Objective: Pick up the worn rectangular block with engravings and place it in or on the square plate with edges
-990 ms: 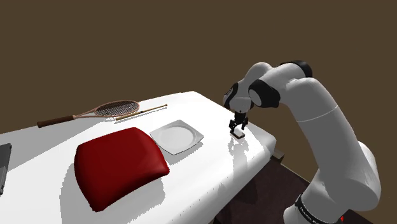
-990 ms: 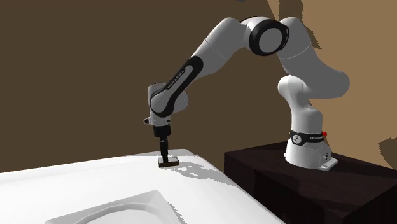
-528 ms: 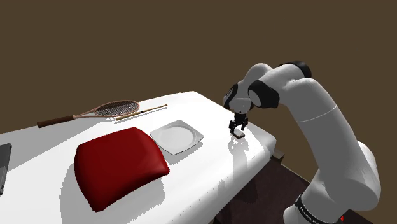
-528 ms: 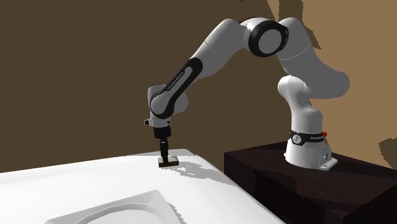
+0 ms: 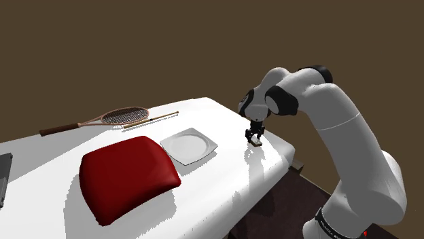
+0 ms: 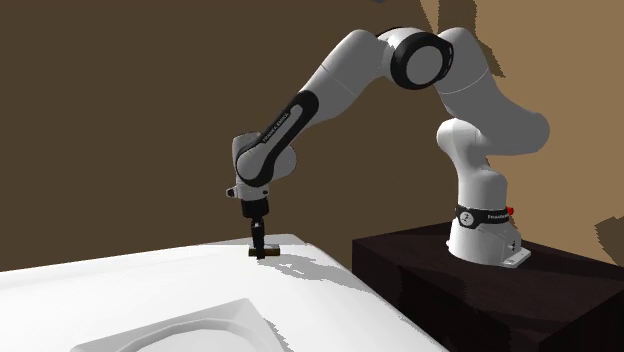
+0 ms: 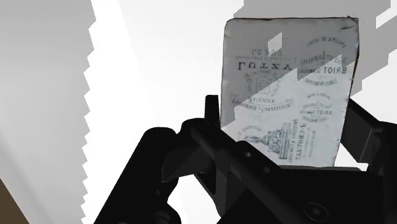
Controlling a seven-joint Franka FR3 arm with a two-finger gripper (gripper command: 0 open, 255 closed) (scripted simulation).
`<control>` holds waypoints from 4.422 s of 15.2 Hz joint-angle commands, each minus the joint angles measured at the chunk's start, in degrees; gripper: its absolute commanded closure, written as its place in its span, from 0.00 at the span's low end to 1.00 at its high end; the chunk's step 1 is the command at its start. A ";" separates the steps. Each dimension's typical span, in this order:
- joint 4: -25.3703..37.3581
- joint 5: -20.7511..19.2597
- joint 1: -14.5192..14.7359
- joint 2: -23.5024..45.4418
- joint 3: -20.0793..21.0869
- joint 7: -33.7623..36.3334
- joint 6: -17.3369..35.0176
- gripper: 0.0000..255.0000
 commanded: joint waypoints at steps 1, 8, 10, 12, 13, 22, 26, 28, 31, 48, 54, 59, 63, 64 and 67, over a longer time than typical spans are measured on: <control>0.00 0.00 0.00 0.00 0.00 0.00 0.00 1.00; -0.79 -1.72 1.38 -2.78 -1.90 0.77 -2.00 1.00; -1.02 -2.44 1.92 -3.86 -2.66 1.10 -2.84 1.00; -1.20 -3.17 2.46 -4.92 -3.42 1.44 -3.69 1.00; -1.27 -3.54 2.73 -5.44 -3.80 1.62 -4.12 1.00; -1.33 -6.94 5.05 -9.97 -7.11 3.28 -8.24 1.00; -0.54 -7.15 8.01 -10.05 -6.70 7.01 -8.97 1.00; 0.32 -7.14 9.73 -9.78 -6.25 9.43 -9.48 1.00; 2.14 -7.04 12.01 -9.08 -5.45 13.04 -10.45 1.00; 26.51 -5.51 17.78 2.39 0.75 33.30 -21.25 1.00; 45.14 -4.91 15.65 11.21 3.52 41.55 -28.81 1.00; 59.64 -4.55 12.47 18.79 5.37 46.42 -33.69 1.00; 58.91 -4.19 12.58 20.12 5.68 46.19 -31.74 1.00; 58.75 -4.11 12.60 20.46 5.76 46.13 -31.26 1.00; 58.81 -3.85 12.49 21.74 6.06 46.08 -30.03 1.00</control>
